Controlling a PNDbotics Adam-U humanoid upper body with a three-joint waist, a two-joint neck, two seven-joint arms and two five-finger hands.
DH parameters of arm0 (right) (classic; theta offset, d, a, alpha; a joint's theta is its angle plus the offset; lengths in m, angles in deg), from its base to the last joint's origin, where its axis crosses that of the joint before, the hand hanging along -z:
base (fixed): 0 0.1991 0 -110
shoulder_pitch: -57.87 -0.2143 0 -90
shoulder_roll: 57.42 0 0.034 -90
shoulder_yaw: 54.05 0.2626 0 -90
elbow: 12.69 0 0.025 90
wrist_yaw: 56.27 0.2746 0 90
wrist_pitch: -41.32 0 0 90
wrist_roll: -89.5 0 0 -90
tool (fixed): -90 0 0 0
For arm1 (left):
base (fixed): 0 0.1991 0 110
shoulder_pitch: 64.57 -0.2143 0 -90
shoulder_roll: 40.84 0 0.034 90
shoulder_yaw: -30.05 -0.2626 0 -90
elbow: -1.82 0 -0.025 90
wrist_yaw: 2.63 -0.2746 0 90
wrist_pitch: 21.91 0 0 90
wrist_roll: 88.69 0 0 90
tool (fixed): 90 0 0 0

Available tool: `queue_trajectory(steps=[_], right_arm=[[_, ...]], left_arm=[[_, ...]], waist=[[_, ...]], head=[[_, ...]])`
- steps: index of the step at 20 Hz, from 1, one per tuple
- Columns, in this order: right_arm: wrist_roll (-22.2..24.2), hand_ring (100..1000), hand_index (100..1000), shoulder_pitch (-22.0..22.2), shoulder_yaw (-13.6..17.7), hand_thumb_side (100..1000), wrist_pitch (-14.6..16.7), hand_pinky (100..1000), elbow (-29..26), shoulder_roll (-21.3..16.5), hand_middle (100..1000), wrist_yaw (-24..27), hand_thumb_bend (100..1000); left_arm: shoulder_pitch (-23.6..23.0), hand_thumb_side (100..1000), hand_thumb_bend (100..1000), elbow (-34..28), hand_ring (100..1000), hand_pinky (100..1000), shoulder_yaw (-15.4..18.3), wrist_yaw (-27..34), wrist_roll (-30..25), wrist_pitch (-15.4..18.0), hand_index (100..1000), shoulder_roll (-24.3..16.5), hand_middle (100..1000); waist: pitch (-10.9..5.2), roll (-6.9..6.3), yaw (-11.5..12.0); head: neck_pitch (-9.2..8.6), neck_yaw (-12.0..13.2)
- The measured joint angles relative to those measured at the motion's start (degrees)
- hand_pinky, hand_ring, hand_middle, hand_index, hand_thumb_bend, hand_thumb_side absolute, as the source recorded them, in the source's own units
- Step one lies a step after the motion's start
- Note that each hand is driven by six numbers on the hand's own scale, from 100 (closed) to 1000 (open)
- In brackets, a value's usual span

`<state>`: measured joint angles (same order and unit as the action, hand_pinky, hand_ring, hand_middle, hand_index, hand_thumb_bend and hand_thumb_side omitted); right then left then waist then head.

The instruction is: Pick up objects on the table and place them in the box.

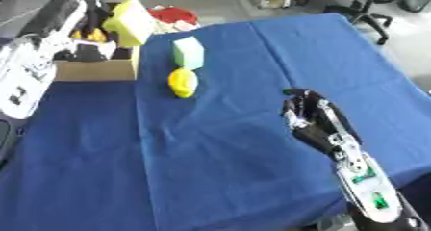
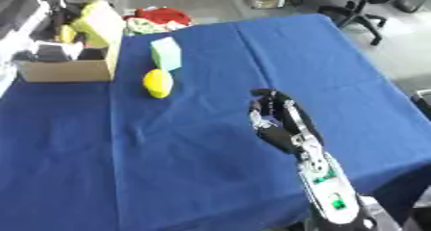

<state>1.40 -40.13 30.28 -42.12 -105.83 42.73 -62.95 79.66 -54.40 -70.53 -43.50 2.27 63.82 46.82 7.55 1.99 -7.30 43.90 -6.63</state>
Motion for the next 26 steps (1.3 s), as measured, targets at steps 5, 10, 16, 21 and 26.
queue_trajectory(steps=[5, 10, 16, 21, 26], right_arm=[[0.13, 555, 760, -0.01, -0.04, 256, -0.03, 689, 0.01, 0.01, 498, 0.01, 100], [0.44, 554, 755, -0.03, -0.29, 255, -0.07, 689, 0.02, 0.01, 496, 0.01, 100], [0.65, 553, 753, -0.04, -0.36, 256, -0.01, 689, 0.03, 0.01, 495, 0.01, 100], [0.65, 553, 756, -0.26, -0.35, 258, 0.0, 690, 0.04, 0.01, 496, -0.01, 100], [0.34, 555, 766, -3.67, 0.12, 269, 0.15, 694, 0.37, -0.71, 497, -1.26, 100]], left_arm=[[0.02, 219, 100, 7.45, 476, 601, 7.5, 1.06, 4.34, -4.57, 703, 2.34, 447], [2.25, 673, 250, 14.87, 661, 703, 10.72, 2.3, 6.09, -9.19, 900, 4.28, 676], [2.86, 822, 305, 16.44, 734, 738, 10.34, 5.58, 7.81, -10.26, 950, 4.65, 779], [2.82, 753, 183, 13.39, 716, 743, 9.54, 9.17, 8.34, -8.89, 923, 4.43, 746], [1.72, 678, 100, 6.77, 710, 749, 7.65, 13.64, 6.36, -5.18, 913, 2.18, 731]], waist=[[0.0, 0.0, -0.18], [0.0, 0.0, -0.49], [0.0, 0.0, -0.47], [0.0, 0.0, -0.42], [0.0, 0.0, 0.33]], head=[[0.0, 0.36], [0.0, 0.48], [0.0, 0.47], [0.0, 0.41], [0.0, -0.03]])
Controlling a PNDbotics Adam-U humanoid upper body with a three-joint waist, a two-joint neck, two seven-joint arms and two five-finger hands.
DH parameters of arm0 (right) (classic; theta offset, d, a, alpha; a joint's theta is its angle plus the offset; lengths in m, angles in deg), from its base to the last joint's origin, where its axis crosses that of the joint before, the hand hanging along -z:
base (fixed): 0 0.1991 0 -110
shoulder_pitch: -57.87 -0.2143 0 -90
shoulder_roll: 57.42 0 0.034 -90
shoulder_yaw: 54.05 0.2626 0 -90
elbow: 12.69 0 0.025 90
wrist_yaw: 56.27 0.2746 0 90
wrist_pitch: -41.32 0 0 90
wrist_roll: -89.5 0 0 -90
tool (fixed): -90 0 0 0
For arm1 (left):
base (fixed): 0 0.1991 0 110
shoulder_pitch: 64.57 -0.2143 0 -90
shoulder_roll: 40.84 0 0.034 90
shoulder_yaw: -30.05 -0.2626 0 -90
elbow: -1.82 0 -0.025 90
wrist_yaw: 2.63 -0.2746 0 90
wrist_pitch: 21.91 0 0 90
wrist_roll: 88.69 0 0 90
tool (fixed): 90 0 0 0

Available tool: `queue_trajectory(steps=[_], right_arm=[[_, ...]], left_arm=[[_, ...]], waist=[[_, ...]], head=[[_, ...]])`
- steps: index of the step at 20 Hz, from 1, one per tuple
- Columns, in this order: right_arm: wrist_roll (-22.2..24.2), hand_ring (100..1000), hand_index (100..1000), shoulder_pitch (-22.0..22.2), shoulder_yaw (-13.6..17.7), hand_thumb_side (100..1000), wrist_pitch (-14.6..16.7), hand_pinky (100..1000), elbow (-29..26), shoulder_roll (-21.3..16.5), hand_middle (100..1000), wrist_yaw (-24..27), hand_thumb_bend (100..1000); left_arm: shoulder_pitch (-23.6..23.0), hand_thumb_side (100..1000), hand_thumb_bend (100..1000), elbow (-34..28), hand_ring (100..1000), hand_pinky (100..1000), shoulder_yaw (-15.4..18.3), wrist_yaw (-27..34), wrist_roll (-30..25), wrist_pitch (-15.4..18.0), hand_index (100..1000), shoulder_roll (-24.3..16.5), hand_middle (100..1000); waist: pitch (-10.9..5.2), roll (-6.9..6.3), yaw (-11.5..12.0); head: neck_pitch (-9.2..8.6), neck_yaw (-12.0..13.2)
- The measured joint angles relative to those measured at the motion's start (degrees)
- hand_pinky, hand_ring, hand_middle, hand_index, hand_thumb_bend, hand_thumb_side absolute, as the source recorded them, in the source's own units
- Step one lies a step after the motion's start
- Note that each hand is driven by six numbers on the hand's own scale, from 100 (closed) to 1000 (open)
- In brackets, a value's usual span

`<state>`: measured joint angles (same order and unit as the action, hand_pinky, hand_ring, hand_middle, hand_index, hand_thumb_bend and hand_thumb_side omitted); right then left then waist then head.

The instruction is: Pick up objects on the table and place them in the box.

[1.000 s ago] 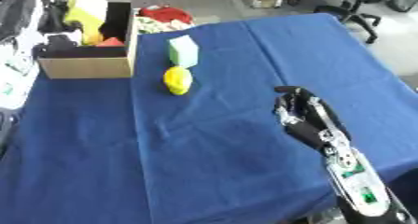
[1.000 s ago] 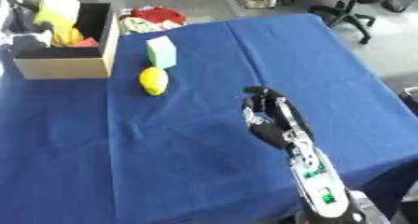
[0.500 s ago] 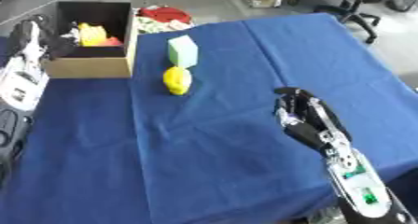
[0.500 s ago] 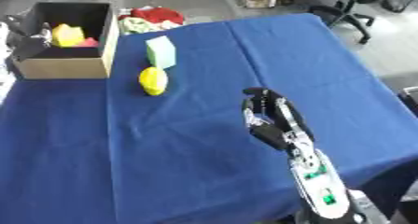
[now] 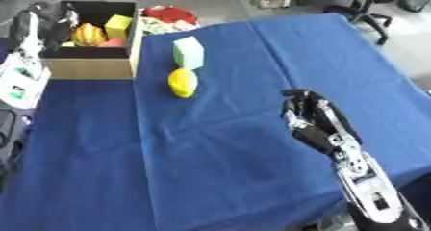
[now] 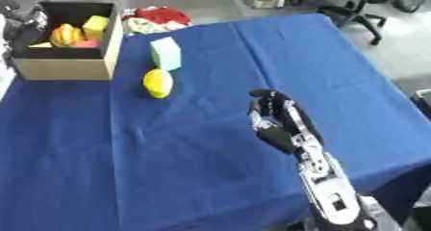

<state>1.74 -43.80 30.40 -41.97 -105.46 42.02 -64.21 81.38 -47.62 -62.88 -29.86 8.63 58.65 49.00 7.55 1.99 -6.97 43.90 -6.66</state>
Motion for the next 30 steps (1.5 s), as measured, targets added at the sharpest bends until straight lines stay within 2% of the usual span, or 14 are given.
queue_trajectory(steps=[3, 6, 9, 12, 15, 18, 20, 24, 26, 28, 30], right_arm=[[-0.68, 557, 772, -3.84, 0.71, 276, 0.17, 697, 0.57, -1.43, 499, -1.57, 100], [-1.48, 563, 784, -9.13, 1.45, 284, 0.41, 703, 1.98, -3.33, 507, -3.78, 100], [-1.89, 577, 796, -15.34, 1.75, 283, 0.68, 711, 4.53, -5.36, 526, -5.96, 100], [-2.04, 589, 806, -21.95, 2.02, 278, 0.65, 716, 9.2, -7.29, 552, -8.18, 100], [-2.08, 614, 826, -27.91, 2.36, 270, 0.45, 718, 16.49, -8.46, 603, -10.58, 100], [-1.89, 672, 868, -35.17, 3.51, 230, -0.46, 745, 27.29, -8.31, 695, -13.4, 100], [-1.85, 706, 886, -39.12, 4.99, 209, -1.13, 761, 34.55, -7.49, 752, -16.82, 100], [-2.86, 783, 919, -43.9, 8.91, 162, -3.63, 813, 45.94, -5.07, 845, -25.05, 100], [-3.92, 813, 930, -45.43, 10.87, 299, -5.83, 836, 50.29, -3.97, 871, -29.14, 100], [-5.52, 838, 939, -46.3, 12.58, 389, -8.5, 856, 53.81, -3.09, 883, -32.57, 100], [-7.44, 862, 949, -46.88, 13.78, 437, -11.39, 877, 56.44, -2.36, 895, -35.4, 100]], left_arm=[[-1.82, 632, 100, -5.75, 709, 754, -1.94, 3.7, -1.77, 3.23, 908, -2.23, 723], [-7.3, 600, 100, -17.53, 698, 745, -3.65, 13.71, -4.16, 6.78, 894, -5.74, 708], [-12.63, 609, 100, -29.25, 690, 741, -4.14, 24.23, -5.44, 8.22, 888, -8.36, 698], [-18.29, 627, 100, -38.26, 683, 738, -3.81, 31.73, -5.76, 8.49, 879, -9.13, 686], [-22.8, 646, 100, -44.27, 681, 738, -2.9, 36.31, -5.76, 8.11, 874, -9.0, 681], [-27.28, 664, 100, -48.99, 678, 737, -1.89, 38.85, -5.67, 7.78, 867, -7.86, 676], [-30.07, 675, 100, -51.7, 675, 736, -1.26, 39.78, -5.68, 7.79, 864, -7.09, 673], [-35.37, 700, 100, -55.49, 668, 735, 0.12, 40.57, -5.66, 7.86, 860, -5.6, 664], [-37.66, 716, 100, -56.83, 667, 735, 0.78, 40.59, -5.69, 7.93, 858, -4.68, 661], [-39.43, 724, 100, -57.68, 666, 734, 1.31, 40.57, -5.71, 7.95, 858, -3.51, 658], [-40.51, 729, 100, -58.35, 665, 734, 1.65, 40.5, -5.74, 7.93, 857, -2.29, 656]], waist=[[0.0, 0.0, 0.58], [0.0, 0.0, 1.57], [0.0, 0.0, 2.84], [0.0, 0.0, 4.66], [0.0, 0.0, 6.69], [0.02, 0.09, 9.2], [0.36, 0.12, 10.24], [0.93, 0.12, 12.93], [1.31, 0.12, 13.94], [1.48, 0.12, 14.99], [1.62, 0.12, 16.01]], head=[[0.0, -0.42], [0.01, -1.06], [0.01, -2.02], [0.01, -3.49], [0.01, -4.95], [0.01, -6.63], [0.01, -7.6], [-0.04, -9.94], [-0.12, -11.33], [-0.49, -12.7], [-0.91, -13.96]])
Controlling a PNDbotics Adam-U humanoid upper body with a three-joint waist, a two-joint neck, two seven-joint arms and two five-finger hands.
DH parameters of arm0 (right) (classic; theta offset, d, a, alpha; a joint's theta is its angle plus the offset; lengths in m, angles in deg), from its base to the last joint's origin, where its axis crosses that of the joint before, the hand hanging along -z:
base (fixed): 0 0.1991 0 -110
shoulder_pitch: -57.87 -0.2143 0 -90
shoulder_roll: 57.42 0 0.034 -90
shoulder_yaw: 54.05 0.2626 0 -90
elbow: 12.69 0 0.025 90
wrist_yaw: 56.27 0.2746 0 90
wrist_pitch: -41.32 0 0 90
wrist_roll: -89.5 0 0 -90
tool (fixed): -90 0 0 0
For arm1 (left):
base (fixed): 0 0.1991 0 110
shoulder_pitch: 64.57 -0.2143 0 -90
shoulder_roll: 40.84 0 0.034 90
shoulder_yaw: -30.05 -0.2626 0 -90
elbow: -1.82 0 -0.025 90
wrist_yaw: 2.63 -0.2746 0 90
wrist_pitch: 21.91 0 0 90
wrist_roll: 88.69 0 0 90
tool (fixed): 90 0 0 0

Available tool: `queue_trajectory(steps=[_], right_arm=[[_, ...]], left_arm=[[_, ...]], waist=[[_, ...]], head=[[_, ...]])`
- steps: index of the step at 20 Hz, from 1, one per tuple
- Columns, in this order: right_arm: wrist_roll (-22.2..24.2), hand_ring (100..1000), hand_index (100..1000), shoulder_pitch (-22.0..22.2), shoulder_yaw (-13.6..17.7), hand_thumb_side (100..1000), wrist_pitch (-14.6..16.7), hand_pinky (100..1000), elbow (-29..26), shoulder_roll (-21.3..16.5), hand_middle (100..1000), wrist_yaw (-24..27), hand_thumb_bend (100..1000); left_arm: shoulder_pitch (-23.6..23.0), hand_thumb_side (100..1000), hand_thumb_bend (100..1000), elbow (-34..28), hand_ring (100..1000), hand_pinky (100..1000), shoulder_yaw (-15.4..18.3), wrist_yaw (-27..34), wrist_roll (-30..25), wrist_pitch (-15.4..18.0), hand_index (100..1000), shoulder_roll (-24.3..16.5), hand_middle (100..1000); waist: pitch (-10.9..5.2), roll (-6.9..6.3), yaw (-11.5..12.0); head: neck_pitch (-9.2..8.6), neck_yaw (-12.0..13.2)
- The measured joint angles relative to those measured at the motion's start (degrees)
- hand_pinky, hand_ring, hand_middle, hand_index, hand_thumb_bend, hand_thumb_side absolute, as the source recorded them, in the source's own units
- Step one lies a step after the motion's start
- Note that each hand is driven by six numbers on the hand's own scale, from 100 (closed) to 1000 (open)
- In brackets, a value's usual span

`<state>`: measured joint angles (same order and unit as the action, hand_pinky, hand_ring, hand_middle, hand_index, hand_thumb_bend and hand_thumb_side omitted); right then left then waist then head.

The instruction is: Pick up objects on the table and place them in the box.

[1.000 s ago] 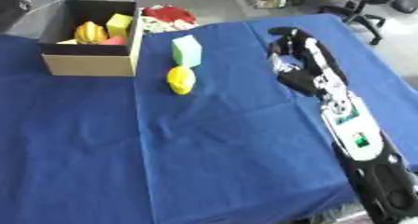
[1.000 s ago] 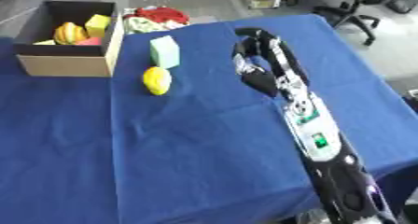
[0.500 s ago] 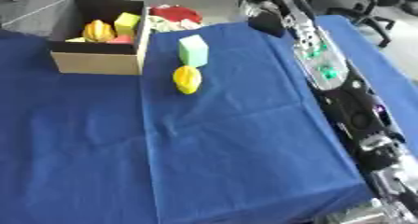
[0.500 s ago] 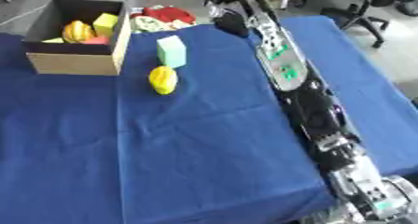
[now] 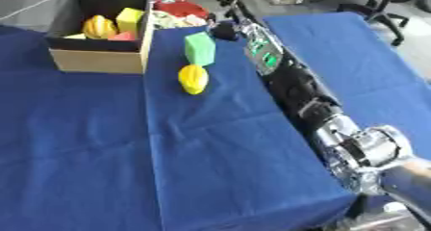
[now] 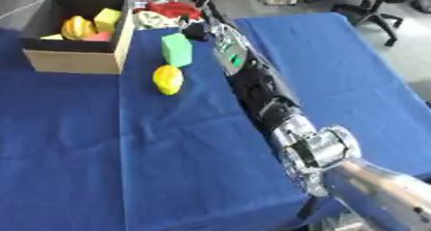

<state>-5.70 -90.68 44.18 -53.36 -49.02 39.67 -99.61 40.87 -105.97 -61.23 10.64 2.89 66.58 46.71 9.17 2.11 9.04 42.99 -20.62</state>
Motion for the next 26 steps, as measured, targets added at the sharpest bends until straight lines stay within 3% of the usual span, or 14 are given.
queue_trajectory(steps=[5, 7, 12, 16, 19, 20, 21, 22, 23, 24, 25, 26], right_arm=[[-4.04, 881, 951, -0.46, 1.31, 600, -5.36, 900, 2.98, 1.64, 901, -4.35, 100], [-4.19, 890, 958, -0.43, 1.29, 645, -5.91, 913, 3.2, 2.48, 904, -5.0, 100], [-0.56, 917, 980, -0.35, 0.3, 645, -5.2, 942, 3.2, 4.05, 922, -7.46, 100], [3.79, 939, 1000, -0.33, -0.74, 568, -4.14, 963, 2.95, 4.24, 941, -13.34, 100], [6.66, 915, 1000, -0.08, -1.06, 314, -3.82, 931, 2.54, 4.47, 943, -19.21, 114], [7.46, 910, 1000, -0.03, -1.04, 299, -3.91, 925, 2.32, 4.56, 941, -21.29, 113], [8.02, 864, 1000, 0.06, -0.97, 134, -4.05, 879, 2.06, 4.65, 933, -22.99, 115], [8.55, 856, 1000, 0.08, -0.83, 111, -4.26, 871, 1.83, 4.75, 930, -24.71, 115], [8.84, 754, 983, 0.08, -0.78, 100, -4.53, 789, 1.61, 5.01, 886, -26.22, 100], [8.83, 741, 980, 0.09, -0.6, 100, -4.83, 780, 1.3, 5.24, 880, -27.47, 100], [8.42, 622, 949, 0.13, -0.38, 100, -5.21, 718, 0.95, 5.45, 822, -28.46, 100], [7.45, 580, 938, 0.19, -0.06, 100, -5.72, 694, 0.51, 5.7, 798, -29.11, 100]], left_arm=[[-0.42, 737, 100, -1.02, 662, 734, 0.23, -0.18, -0.2, -0.14, 856, 2.03, 653], [-0.57, 740, 100, -1.03, 661, 733, 0.23, -0.22, -0.32, -0.26, 856, 2.39, 652], [-0.82, 743, 100, -1.03, 661, 733, 0.23, -0.57, -0.6, -0.52, 857, 2.9, 650], [-0.99, 747, 100, -1.03, 661, 734, 0.19, -0.89, -0.84, -0.74, 858, 3.33, 651], [-1.07, 751, 100, -1.03, 661, 734, 0.16, -1.2, -0.98, -0.88, 858, 3.35, 650], [-1.13, 752, 100, -1.03, 661, 733, 0.14, -1.25, -1.05, -0.94, 858, 3.39, 650], [-1.21, 755, 100, -1.03, 661, 733, 0.12, -1.28, -1.08, -0.97, 858, 3.5, 650], [-1.29, 755, 100, -1.03, 661, 733, 0.06, -1.3, -1.1, -0.99, 858, 3.71, 650], [-1.32, 759, 100, -1.03, 660, 733, 0.04, -1.34, -1.11, -1.0, 858, 3.86, 649], [-1.33, 759, 100, -1.03, 659, 733, 0.04, -1.4, -1.11, -1.02, 858, 3.86, 648], [-1.36, 760, 100, -1.02, 658, 732, 0.04, -1.43, -1.11, -1.03, 858, 3.87, 647], [-1.38, 761, 100, -1.02, 658, 732, 0.04, -1.46, -1.1, -1.04, 858, 3.89, 647]], waist=[[0.36, -0.02, 1.71], [0.39, -0.02, 1.89], [0.46, -0.02, 2.0], [0.46, -0.02, 2.01], [0.46, -0.02, 2.02], [0.46, -0.02, 2.02], [0.46, -0.02, 2.03], [0.46, -0.02, 2.04], [0.46, -0.02, 2.06], [0.46, -0.02, 2.1], [0.46, -0.02, 2.14], [0.46, -0.02, 2.16]], head=[[-0.93, -2.52], [-1.13, -3.09], [-1.24, -3.72], [-1.26, -3.94], [-1.3, -4.21], [-1.44, -4.28], [-1.51, -4.3], [-1.69, -4.32], [-1.75, -4.36], [-1.79, -4.45], [-1.87, -4.52], [-1.95, -4.58]])
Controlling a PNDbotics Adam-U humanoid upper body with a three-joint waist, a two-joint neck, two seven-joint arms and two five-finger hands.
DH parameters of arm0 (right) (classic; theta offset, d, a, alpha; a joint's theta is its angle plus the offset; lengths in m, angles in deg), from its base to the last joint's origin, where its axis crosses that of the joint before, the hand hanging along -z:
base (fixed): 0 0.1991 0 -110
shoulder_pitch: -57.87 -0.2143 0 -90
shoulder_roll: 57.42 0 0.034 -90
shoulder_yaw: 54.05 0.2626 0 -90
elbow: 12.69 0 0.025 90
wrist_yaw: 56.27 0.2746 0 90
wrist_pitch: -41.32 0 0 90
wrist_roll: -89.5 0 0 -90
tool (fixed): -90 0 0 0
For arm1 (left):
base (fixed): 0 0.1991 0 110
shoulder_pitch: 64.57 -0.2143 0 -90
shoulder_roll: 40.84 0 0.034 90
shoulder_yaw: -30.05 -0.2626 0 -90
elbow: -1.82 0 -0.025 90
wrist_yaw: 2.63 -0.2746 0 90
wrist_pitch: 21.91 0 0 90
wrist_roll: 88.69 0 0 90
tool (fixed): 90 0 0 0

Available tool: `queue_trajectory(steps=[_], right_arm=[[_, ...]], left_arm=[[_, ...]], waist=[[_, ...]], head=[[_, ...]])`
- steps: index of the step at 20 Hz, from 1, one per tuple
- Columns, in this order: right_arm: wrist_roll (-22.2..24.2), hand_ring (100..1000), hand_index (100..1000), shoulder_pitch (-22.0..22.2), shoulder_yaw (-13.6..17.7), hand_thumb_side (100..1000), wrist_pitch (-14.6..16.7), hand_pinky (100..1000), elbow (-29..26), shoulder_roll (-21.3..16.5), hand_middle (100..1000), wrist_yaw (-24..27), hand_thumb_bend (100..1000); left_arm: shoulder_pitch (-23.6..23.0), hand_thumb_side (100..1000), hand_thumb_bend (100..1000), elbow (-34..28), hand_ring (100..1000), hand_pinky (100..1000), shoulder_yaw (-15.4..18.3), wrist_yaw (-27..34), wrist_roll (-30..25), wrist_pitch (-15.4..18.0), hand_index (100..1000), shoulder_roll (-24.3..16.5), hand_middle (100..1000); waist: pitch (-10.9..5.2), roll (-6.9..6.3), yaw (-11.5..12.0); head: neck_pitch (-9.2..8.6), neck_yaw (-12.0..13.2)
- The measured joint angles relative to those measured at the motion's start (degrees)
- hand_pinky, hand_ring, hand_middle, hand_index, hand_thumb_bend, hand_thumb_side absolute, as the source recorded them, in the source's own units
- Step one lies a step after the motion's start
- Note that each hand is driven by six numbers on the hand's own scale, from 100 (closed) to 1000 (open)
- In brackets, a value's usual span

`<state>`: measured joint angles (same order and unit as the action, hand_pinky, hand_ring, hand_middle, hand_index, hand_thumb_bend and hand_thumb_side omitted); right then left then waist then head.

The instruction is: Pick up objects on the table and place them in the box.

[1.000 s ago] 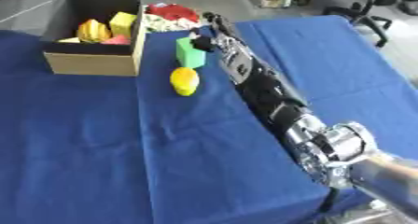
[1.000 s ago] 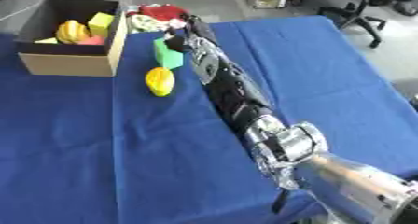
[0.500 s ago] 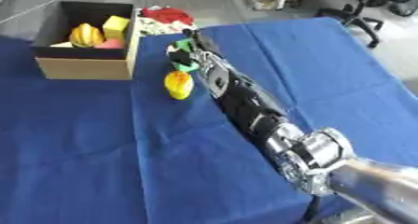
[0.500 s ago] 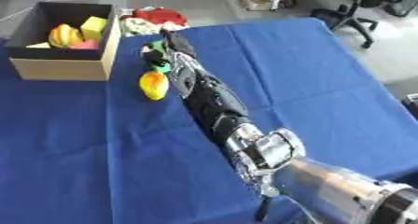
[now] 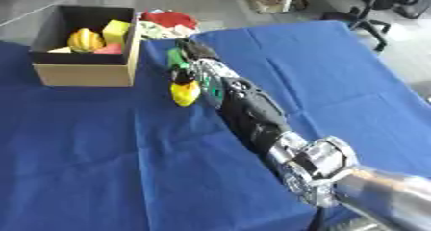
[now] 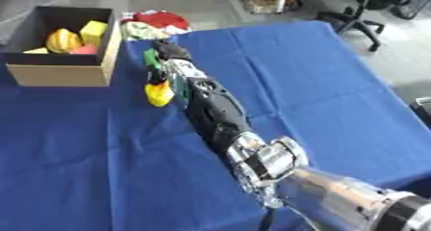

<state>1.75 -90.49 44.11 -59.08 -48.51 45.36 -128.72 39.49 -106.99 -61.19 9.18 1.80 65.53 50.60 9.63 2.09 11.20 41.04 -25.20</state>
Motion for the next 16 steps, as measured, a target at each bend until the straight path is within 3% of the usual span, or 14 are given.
queue_trajectory(steps=[3, 7, 12, 16], right_arm=[[-5.41, 470, 895, 0.44, 0.82, 100, -1.18, 633, -1.9, 0.35, 730, -0.12, 100], [-12.53, 466, 880, -0.8, 0.78, 100, -0.16, 636, -5.73, 0.36, 719, 2.95, 100], [-17.53, 477, 877, -3.08, -0.31, 100, 4.64, 661, -10.23, 0.96, 724, 10.85, 100], [-18.56, 540, 897, -3.7, -1.65, 100, 9.79, 697, -10.75, 2.93, 754, 15.36, 100]], left_arm=[[-0.09, 761, 100, 0.01, 652, 731, 0.0, -0.19, 0.05, -0.06, 857, 0.46, 640], [-0.28, 762, 100, 0.03, 649, 729, 0.01, -0.29, 0.28, -0.23, 856, 0.6, 636], [-0.29, 764, 100, 0.06, 644, 728, -0.06, -0.28, 0.23, -0.38, 855, 1.18, 630], [-0.16, 764, 100, 0.29, 643, 728, -0.65, -0.27, -0.2, -0.73, 854, 2.08, 627]], waist=[[0.0, 0.0, 0.01], [0.0, 0.0, 0.0], [0.0, -0.01, 0.92], [0.0, -0.01, 2.43]], head=[[-0.12, -0.14], [-0.28, -0.28], [-0.31, -0.96], [-0.31, -1.95]])
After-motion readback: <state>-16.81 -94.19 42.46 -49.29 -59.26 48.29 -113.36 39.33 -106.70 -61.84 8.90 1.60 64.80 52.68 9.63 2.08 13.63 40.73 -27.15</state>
